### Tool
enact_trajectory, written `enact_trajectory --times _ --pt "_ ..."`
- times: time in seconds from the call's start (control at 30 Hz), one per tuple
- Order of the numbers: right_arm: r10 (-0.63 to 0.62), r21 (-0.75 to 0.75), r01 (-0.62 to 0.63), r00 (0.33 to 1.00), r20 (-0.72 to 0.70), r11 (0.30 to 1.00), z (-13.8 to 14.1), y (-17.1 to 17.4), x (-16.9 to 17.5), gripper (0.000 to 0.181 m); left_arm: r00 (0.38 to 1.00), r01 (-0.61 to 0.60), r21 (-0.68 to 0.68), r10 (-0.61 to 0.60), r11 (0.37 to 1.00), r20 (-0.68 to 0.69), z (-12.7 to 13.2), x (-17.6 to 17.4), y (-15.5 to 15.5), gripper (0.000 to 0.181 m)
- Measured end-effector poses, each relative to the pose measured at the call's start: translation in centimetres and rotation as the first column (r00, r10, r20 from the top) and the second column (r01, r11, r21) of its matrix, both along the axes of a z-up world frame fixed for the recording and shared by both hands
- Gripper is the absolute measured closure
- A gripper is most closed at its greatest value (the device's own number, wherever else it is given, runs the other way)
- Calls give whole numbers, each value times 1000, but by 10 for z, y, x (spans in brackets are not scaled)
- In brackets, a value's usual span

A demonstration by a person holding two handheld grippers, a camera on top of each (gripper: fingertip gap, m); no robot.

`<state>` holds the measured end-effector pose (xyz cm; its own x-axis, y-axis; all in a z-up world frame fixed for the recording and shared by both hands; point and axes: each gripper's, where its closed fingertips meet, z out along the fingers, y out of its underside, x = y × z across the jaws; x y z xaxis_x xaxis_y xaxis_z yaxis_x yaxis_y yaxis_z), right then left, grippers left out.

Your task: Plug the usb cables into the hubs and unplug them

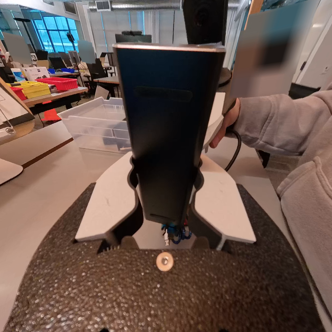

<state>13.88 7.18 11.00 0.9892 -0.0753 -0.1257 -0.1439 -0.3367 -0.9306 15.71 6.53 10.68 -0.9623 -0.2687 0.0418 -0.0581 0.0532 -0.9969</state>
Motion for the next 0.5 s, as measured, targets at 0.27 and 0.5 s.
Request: enact_trajectory --times 0.27,0.5 --pt "-189 117 184 981 32 976 58 -94 40 167 994 -106 64 104 992 34 13 16 48 120" --pt "-559 273 498 795 236 823 119 -205 99 167 994 -107 -34 108 994 8 28 10 41 120"
